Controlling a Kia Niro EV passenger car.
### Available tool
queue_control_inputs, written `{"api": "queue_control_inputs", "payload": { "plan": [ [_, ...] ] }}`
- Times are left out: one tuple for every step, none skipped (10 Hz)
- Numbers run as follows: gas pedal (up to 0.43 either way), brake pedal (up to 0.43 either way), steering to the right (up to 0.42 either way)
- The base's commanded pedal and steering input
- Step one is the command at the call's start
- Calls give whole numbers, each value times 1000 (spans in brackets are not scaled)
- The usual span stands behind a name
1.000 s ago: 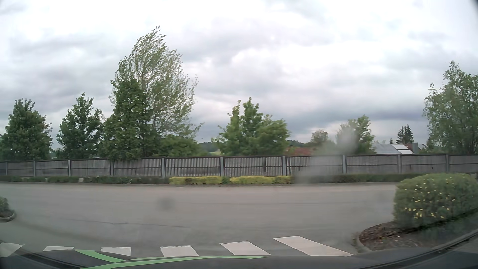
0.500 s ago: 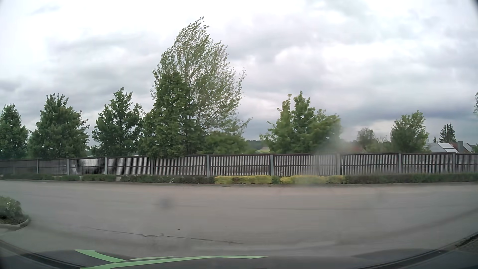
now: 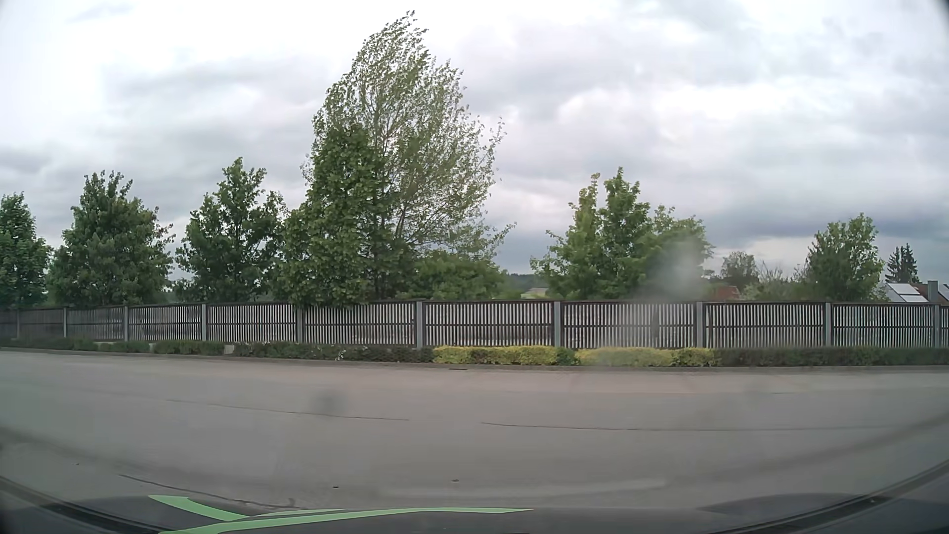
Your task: Follow the waypoints while adhering to traffic rules and regulations
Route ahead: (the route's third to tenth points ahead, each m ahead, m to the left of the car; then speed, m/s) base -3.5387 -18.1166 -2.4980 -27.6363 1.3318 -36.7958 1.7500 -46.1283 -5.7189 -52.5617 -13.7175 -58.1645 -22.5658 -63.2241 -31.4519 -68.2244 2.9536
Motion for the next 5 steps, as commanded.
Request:
{"api": "queue_control_inputs", "payload": {
  "plan": [
    [0,0,201],
    [0,0,236],
    [0,0,279],
    [0,0,314],
    [0,0,366]
  ]
}}
